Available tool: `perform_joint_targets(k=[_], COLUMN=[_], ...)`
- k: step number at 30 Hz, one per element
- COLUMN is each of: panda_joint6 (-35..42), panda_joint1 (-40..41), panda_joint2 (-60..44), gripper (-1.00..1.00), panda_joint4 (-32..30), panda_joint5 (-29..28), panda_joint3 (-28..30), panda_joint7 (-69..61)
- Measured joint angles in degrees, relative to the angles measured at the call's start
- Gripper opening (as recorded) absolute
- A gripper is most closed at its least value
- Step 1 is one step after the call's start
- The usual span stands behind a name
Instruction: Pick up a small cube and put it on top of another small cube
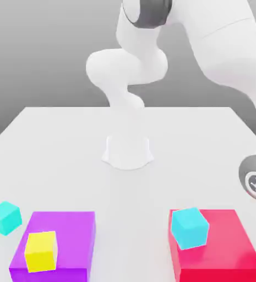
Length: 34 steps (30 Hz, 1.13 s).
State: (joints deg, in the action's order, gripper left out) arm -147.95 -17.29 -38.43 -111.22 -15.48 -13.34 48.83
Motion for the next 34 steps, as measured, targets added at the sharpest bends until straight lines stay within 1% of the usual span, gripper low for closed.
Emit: perform_joint_targets(k=[4,7,12,18,23,25,27,28,30,31,34], panda_joint6=[4.6,4.9,3.7,1.8,-0.1,-0.7,-2.6,-4.6,-8.5,-9.7,-9.7], panda_joint1=[1.8,6.8,14.0,22.6,30.3,35.5,42.4,44.3,46.2,46.7,46.7], panda_joint2=[6.5,10.7,16.3,23.4,30.4,33.2,32.9,31.2,27.2,25.9,25.9], gripper=[-1.00,-1.00,-1.00,-1.00,-1.00,-1.00,-1.00,-1.00,-1.00,1.00,1.00], panda_joint4=[-1.1,-3.4,-9.6,-18.5,-27.2,-30.9,-33.4,-34.0,-34.3,-34.4,-34.4], panda_joint5=[2.7,6.0,9.0,12.6,15.7,16.5,18.0,19.4,22.1,22.9,22.9], panda_joint3=[-2.1,-0.3,4.4,11.1,18.3,22.0,25.8,26.7,26.4,26.0,26.0], panda_joint7=[-1.6,-2.5,-2.9,-3.3,-3.3,-3.1,-3.8,-4.8,-6.6,-7.2,-7.2])
